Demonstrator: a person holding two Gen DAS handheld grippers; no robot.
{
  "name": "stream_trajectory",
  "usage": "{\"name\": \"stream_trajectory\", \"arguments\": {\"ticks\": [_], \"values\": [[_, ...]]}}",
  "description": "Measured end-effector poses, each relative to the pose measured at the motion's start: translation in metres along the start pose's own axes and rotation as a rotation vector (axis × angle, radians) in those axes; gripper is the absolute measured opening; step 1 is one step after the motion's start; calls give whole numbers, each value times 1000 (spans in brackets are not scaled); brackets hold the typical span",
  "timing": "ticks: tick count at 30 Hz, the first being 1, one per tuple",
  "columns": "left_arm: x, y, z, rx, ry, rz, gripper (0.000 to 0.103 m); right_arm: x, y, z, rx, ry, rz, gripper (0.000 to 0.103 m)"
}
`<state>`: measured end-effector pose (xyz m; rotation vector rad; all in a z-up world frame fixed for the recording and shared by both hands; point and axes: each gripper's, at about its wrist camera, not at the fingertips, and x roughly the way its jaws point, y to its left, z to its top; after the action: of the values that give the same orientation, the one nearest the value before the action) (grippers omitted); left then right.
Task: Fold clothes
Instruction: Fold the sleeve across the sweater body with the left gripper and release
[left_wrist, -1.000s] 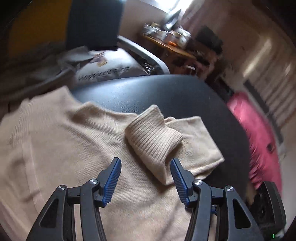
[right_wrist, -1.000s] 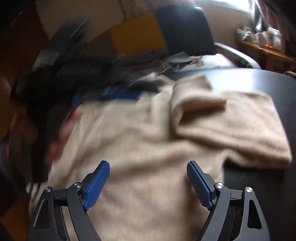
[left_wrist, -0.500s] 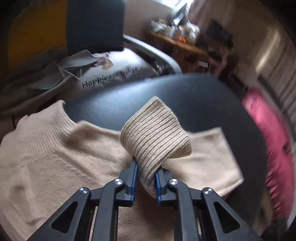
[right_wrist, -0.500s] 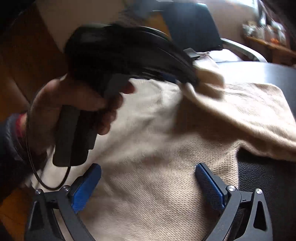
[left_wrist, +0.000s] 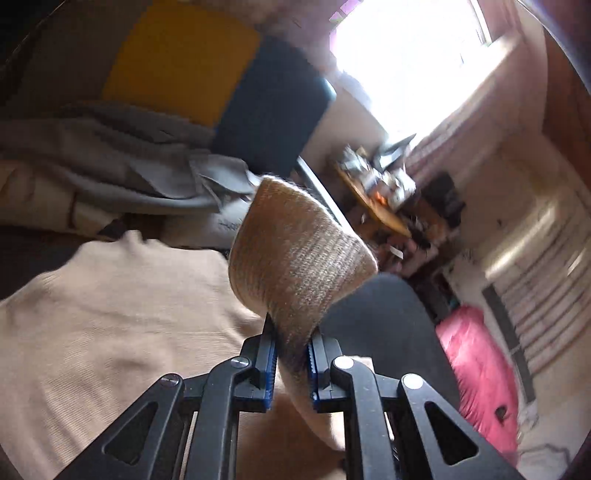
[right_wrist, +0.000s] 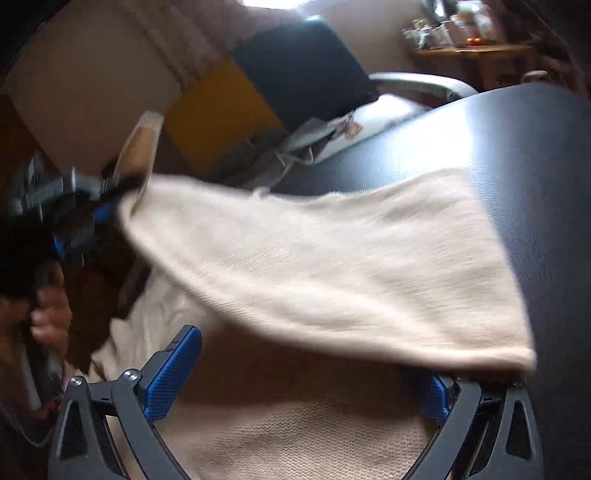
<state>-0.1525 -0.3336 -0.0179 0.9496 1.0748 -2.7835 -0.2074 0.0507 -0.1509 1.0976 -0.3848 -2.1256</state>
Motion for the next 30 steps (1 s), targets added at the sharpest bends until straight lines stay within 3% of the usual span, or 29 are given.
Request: {"name": "stream_trajectory", "arguments": {"ticks": [6,12,14,16,18,26,30], "values": [[-49,66,-27,-123,-78,16,12,-4,3,-7,21,-27,13,103],[-56,123,-71,-209,-13,73,13,9,15,-5,-20,-2,-26,103],[-56,141,-84,-254,-2,80,24,8,16,-6,-24,-2,-29,103],[-61,156,-96,-311,5,75,29,9,16,-6,-27,-3,-32,103],[-67,166,-104,-349,-3,32,31,11,17,-5,-33,-1,-40,103],[-101,188,-123,-528,-69,-96,64,13,23,-6,-55,3,-64,103],[-102,204,-121,-609,-64,-118,68,15,22,-5,-52,0,-60,103]]}}
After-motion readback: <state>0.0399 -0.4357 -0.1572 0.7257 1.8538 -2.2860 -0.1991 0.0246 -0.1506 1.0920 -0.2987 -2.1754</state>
